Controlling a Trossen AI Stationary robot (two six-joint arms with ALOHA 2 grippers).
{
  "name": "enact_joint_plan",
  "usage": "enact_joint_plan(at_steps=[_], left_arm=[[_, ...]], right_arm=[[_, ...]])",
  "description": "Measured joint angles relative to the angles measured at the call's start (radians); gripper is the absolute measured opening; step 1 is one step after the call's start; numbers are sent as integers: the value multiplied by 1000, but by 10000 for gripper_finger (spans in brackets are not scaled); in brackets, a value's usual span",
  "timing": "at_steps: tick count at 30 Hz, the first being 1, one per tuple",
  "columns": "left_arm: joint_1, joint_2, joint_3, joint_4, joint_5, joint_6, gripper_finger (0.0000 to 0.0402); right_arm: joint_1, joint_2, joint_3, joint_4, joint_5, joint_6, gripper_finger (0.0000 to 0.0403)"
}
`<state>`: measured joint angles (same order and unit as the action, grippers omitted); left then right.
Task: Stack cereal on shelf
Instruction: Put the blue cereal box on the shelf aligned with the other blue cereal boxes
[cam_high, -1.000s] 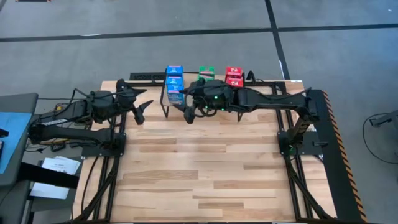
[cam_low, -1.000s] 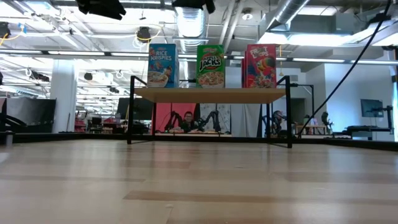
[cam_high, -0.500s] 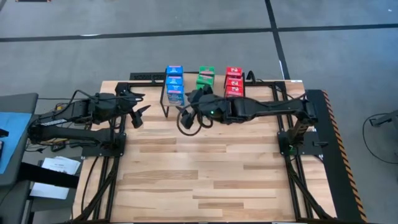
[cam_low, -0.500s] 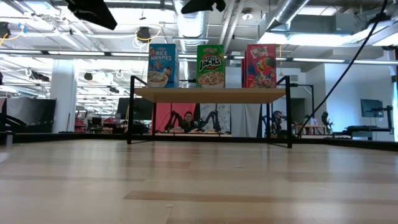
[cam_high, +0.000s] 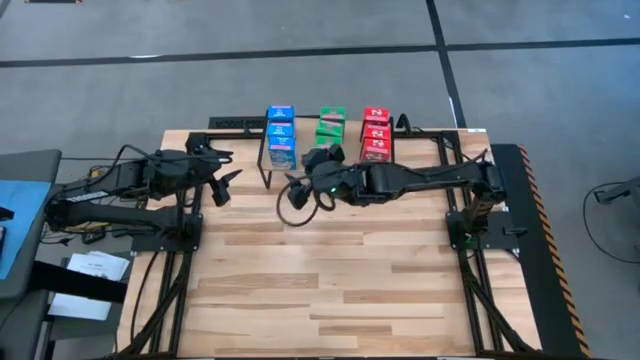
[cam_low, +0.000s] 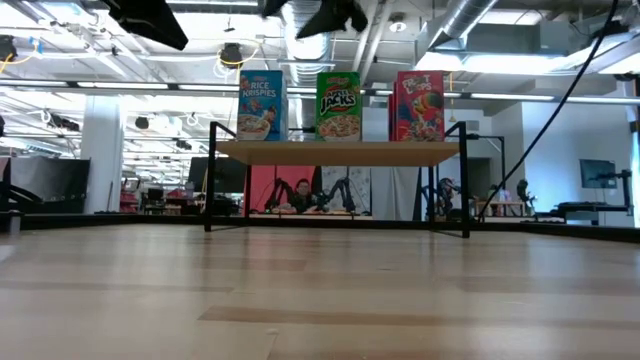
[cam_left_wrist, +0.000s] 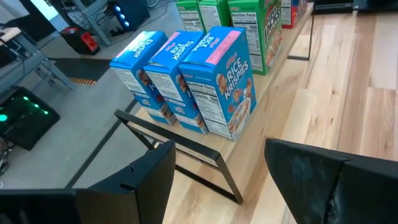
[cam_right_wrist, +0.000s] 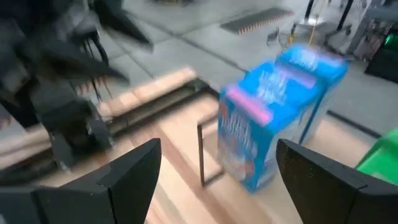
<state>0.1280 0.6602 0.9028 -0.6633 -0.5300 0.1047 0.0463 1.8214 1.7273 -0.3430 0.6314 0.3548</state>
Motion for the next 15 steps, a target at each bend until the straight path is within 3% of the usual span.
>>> enact_joint_plan(at_steps=[15], left_arm=[[0,0,0,-1,0,-23,238]], right_arm=[[19,117,-2,96,57,9,340]])
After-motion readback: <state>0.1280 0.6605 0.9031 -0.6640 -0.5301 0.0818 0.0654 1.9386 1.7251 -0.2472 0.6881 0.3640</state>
